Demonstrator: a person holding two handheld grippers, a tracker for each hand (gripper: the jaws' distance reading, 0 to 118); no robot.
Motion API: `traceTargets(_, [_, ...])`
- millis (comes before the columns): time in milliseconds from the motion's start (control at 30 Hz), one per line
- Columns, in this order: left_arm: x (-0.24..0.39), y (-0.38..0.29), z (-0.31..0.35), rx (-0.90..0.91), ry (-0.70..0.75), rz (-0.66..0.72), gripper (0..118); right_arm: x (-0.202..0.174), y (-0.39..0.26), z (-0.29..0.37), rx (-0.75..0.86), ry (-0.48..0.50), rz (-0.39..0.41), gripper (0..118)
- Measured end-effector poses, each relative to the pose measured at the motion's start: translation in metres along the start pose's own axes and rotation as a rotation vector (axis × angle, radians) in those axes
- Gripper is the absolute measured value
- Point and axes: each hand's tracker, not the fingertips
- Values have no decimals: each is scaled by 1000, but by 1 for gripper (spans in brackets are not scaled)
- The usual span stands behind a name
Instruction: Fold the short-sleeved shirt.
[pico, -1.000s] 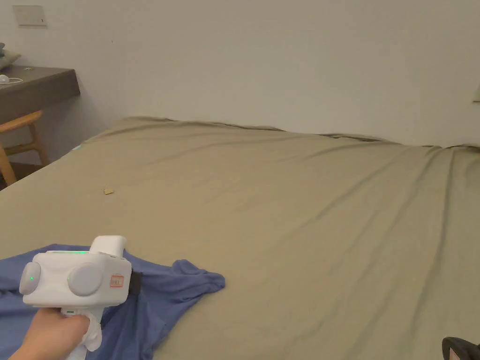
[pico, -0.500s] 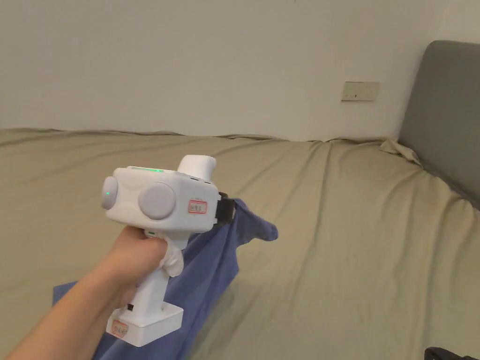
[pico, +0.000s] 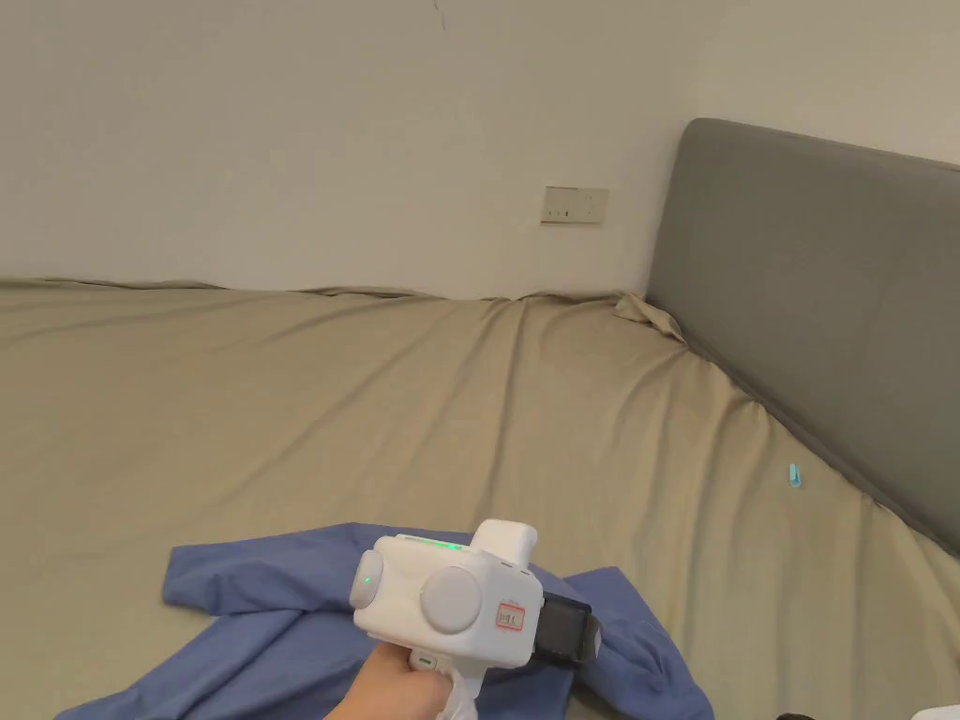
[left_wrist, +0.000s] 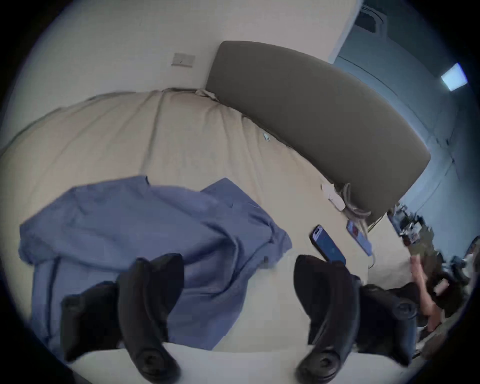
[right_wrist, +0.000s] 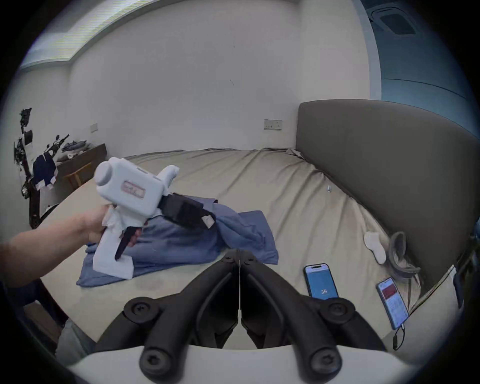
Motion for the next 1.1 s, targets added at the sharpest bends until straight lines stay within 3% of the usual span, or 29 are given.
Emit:
traceTargets(167, [-16, -17, 121, 220, 145, 22, 96, -7, 22, -18, 41, 79, 9, 3])
traceTargets(300, [-31, -71, 250, 448, 410, 40, 94, -11, 42, -28, 75, 128, -2, 3])
traceTargets(333, [-34, -88, 275, 469, 470, 66, 86, -12, 46, -30, 82, 136, -12, 3])
traceTargets(367, [-36, -105, 297, 488, 533, 92, 68, -12, 49, -33, 89, 149, -18, 3])
traceTargets(433, [-31, -138, 333, 519, 637, 119, 11, -15, 50, -39, 98, 152, -16, 3])
traceTargets(533, [-34, -182, 361, 550, 782, 181, 4, -18, 45, -49, 89, 150, -14, 3])
traceTargets(700, [-56, -215, 366, 493, 732, 377, 0, -27, 36, -60, 52, 156, -22, 3])
traceTargets(800, [-102, -200, 347, 440, 749, 336, 0, -32, 37, -66, 35, 163, 0, 3])
traceTargets(833, [-118, -195, 339, 396, 739, 328, 11, -33, 38, -69, 32, 163, 7, 3])
traceTargets(867, [-132, -190, 331, 370, 736, 347, 46, -33, 39, -71, 30, 165, 12, 3])
traceTargets(900, [-151, -183, 321, 306, 697, 378, 90, -35, 40, -73, 25, 167, 20, 3])
traceTargets(933, [-168, -177, 309, 208, 659, 402, 113, -35, 41, -76, 21, 161, 26, 3])
traceTargets(1100, [-228, -178, 250, 123, 662, 480, 113, -29, 38, -91, -13, 146, 29, 3])
